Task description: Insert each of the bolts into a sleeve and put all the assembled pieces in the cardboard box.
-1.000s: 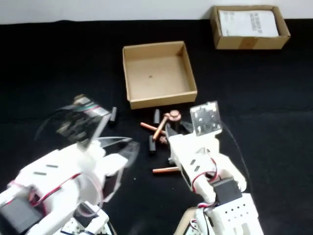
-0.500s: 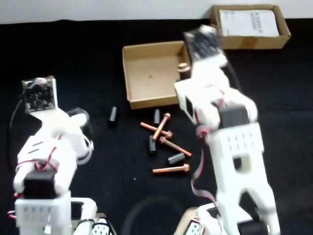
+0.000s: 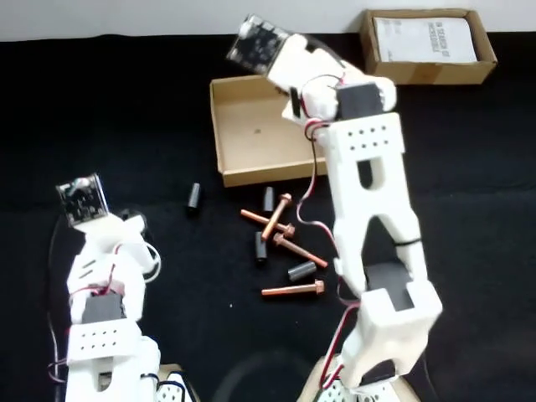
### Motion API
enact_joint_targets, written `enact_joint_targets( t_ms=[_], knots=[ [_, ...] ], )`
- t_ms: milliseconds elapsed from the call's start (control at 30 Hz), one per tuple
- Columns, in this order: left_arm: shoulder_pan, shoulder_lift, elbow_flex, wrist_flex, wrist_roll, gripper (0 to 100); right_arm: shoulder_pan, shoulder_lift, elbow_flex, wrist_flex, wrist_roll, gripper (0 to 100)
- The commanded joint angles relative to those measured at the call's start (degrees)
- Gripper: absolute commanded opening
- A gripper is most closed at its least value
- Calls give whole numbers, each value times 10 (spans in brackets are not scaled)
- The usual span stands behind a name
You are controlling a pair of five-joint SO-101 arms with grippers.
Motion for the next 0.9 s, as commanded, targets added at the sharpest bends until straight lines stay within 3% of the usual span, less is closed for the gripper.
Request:
enact_joint_targets(
  t_ms=[0,100,333,467,667,867],
  knots=[
    [-7,-5,51,-83,-2,8,-1,27,-36,-3,80,8],
    [-7,-5,60,-105,-2,9,-3,75,-36,-20,119,8],
    [-6,-5,60,-105,-2,9,9,214,-36,-167,204,8],
    [-4,0,60,-107,-2,9,10,284,-41,-205,208,8],
    [-4,1,59,-107,-2,10,5,313,-35,-190,174,23],
    [-4,2,59,-107,-2,10,-19,277,-73,-57,112,185]
  ],
)
